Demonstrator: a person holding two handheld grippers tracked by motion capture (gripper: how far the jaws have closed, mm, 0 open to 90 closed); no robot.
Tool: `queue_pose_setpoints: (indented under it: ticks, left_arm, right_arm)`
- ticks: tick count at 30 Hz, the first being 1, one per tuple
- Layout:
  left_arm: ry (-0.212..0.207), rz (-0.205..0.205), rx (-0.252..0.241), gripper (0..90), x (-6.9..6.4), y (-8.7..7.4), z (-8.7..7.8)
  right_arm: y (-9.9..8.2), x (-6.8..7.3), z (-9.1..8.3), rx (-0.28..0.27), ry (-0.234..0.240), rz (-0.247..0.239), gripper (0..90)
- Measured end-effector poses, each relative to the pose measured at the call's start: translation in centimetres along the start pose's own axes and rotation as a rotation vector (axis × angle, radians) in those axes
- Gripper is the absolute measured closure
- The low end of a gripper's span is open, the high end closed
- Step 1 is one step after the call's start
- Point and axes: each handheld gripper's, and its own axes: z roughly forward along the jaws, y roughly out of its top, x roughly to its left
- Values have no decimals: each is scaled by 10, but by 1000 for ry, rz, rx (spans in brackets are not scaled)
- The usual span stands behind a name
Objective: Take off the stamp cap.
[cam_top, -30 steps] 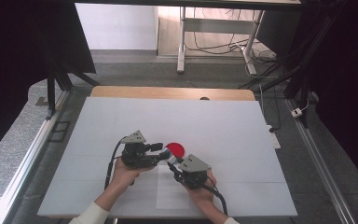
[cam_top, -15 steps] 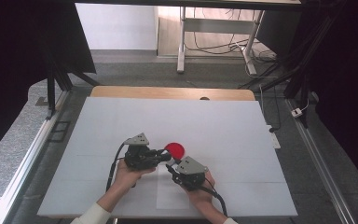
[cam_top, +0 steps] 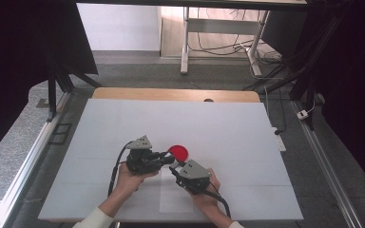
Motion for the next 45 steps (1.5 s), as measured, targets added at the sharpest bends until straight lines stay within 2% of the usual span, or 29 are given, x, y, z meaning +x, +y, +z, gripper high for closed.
queue_pose_setpoints:
  ticks: [5, 8, 9, 10, 11, 12, 13, 14, 16, 20, 22, 25, 27, 29, 31, 38, 45]
  left_arm:
    - [-9, -3, -13, 755, 0, 0, -1]
    - [-14, -8, -14, 756, 0, 0, -1]
    - [8, -8, -53, 758, 0, 0, -5]
    - [25, -14, -96, 758, 3, 3, -14]
    - [6, -44, -135, 758, 8, 7, -26]
    - [-4, -56, -165, 758, 13, 10, -37]
    - [2, -57, -177, 758, 15, 11, -45]
    - [10, -53, -184, 758, 16, 11, -49]
    - [10, -46, -175, 758, 15, 10, -50]
    - [15, -13, -142, 757, 10, 11, -42]
    - [12, -9, -131, 756, 10, 11, -40]
    - [4, -18, -118, 756, 11, 9, -36]
    - [-18, -29, -98, 755, 12, 7, -32]
    - [-15, -28, -86, 755, 12, 5, -29]
    - [-27, -32, -83, 755, 13, 4, -27]
    - [-22, -28, -76, 754, 13, 3, -26]
    - [-31, -18, -76, 754, 13, 3, -26]
  right_arm:
    - [1, 0, -2, -8, -2, 12, 655]
    - [2, 0, -3, 0, -8, -8, 655]
    - [2, 0, -3, 1, -11, -22, 656]
    - [2, 1, -1, 46, -16, -42, 657]
    - [-4, 0, 1, 76, -11, -58, 657]
    - [-10, -1, 3, 97, -10, -35, 657]
    - [-13, -4, 1, 74, -4, 2, 657]
    - [-9, -6, -2, 67, -4, -3, 657]
    - [-2, -9, -5, 35, -1, 5, 657]
    - [-2, -14, -8, 25, 3, 42, 655]
    - [-3, -17, -10, 20, 8, 61, 655]
    - [-5, -21, -11, 6, 22, 83, 655]
    - [-7, -25, -12, 7, 29, 89, 654]
    - [-9, -27, -13, 8, 25, 97, 653]
    - [-10, -30, -16, 3, 26, 105, 653]
    - [-18, -41, -29, -9, 28, 126, 652]
    - [-32, -56, -47, 3, 26, 136, 652]
